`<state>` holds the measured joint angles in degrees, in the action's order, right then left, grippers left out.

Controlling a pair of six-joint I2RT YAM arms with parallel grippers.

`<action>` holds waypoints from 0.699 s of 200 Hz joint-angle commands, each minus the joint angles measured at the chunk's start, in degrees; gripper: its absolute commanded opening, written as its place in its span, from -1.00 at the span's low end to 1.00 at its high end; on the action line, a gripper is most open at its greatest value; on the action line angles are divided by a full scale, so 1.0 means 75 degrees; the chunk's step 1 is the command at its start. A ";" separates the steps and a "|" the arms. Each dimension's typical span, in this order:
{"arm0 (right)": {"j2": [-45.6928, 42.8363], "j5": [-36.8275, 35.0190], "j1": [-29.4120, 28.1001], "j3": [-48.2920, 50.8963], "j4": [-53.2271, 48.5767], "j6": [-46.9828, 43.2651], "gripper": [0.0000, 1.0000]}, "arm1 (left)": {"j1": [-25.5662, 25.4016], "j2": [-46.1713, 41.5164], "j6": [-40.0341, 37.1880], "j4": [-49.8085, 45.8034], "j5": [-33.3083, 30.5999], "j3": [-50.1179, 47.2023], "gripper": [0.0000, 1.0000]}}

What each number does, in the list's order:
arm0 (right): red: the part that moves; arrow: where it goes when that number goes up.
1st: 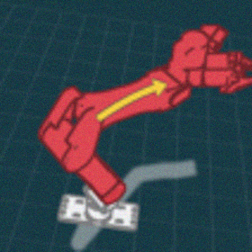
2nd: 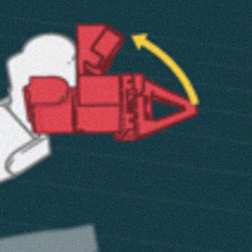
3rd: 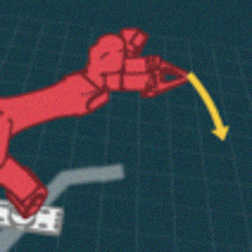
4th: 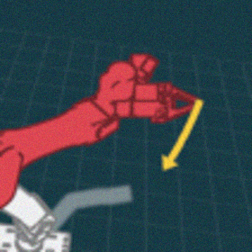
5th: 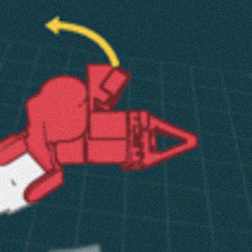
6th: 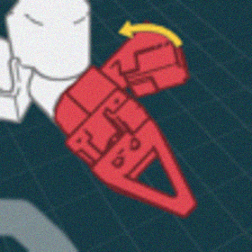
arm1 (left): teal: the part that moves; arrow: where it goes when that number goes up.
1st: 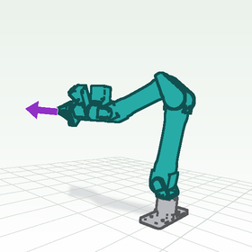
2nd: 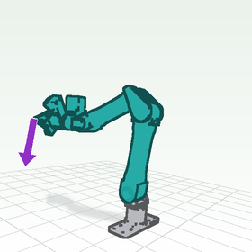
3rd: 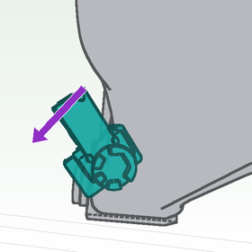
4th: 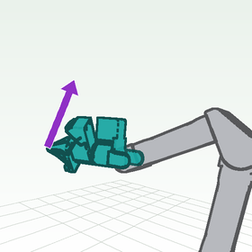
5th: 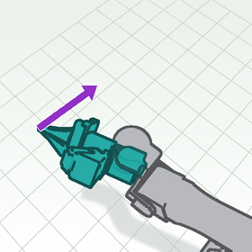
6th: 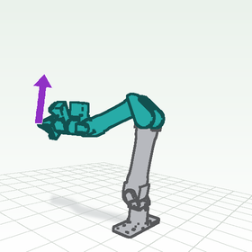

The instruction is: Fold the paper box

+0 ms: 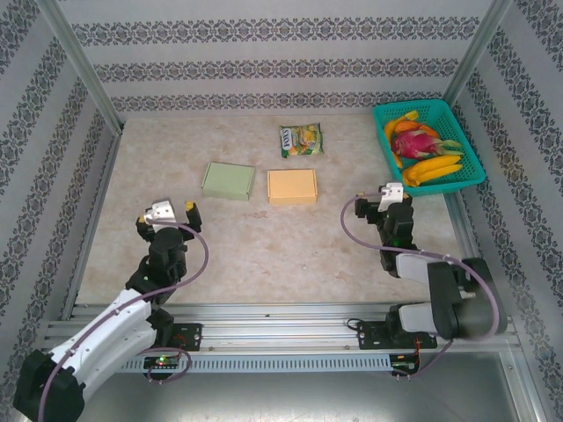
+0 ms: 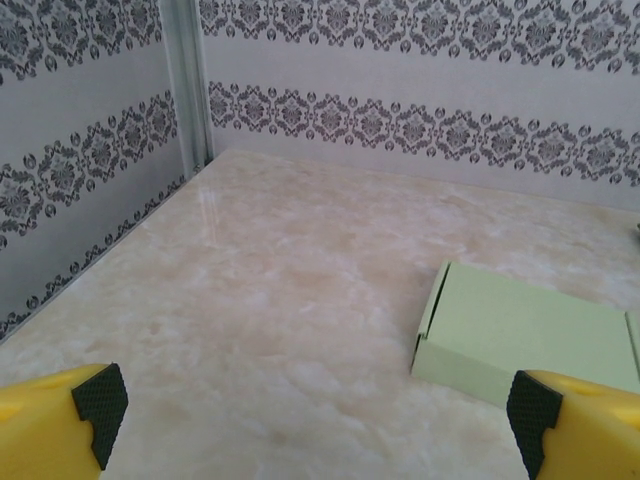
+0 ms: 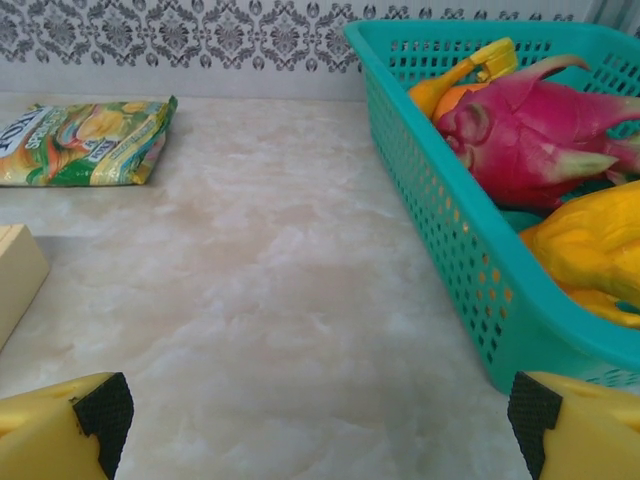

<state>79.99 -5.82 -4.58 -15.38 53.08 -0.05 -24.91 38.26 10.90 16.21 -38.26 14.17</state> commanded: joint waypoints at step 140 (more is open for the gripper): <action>0.0866 0.0298 0.0411 -0.0879 -0.0240 0.0225 0.96 | 0.3422 0.4988 -0.0941 0.3903 0.4710 0.0428 0.99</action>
<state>86.94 -4.40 -1.63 -21.74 51.40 0.30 -1.37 73.01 5.89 37.39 -14.37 14.92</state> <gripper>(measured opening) 0.977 0.997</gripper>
